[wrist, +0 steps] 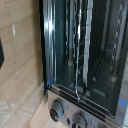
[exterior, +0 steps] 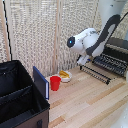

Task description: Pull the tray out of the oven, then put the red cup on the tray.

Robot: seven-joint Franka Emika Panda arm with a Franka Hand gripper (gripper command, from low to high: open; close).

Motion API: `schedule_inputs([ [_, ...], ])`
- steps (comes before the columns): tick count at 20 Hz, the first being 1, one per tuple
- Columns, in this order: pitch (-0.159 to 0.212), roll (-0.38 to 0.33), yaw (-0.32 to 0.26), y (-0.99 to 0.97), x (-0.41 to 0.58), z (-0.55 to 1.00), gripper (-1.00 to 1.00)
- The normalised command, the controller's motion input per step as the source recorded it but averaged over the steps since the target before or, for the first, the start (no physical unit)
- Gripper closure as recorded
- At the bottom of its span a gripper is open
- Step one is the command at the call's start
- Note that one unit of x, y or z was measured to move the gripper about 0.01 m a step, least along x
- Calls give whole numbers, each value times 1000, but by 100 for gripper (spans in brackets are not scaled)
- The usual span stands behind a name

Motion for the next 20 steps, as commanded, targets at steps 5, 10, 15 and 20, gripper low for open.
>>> schedule_inputs([
  [5, -8, -95, 30, -751, 0, -243, -100],
  [10, 4, -26, 8, -781, 0, -13, -100],
  [15, 39, 49, 47, -785, 0, 133, -100],
  [20, 49, 85, 36, -623, 30, 61, -100],
])
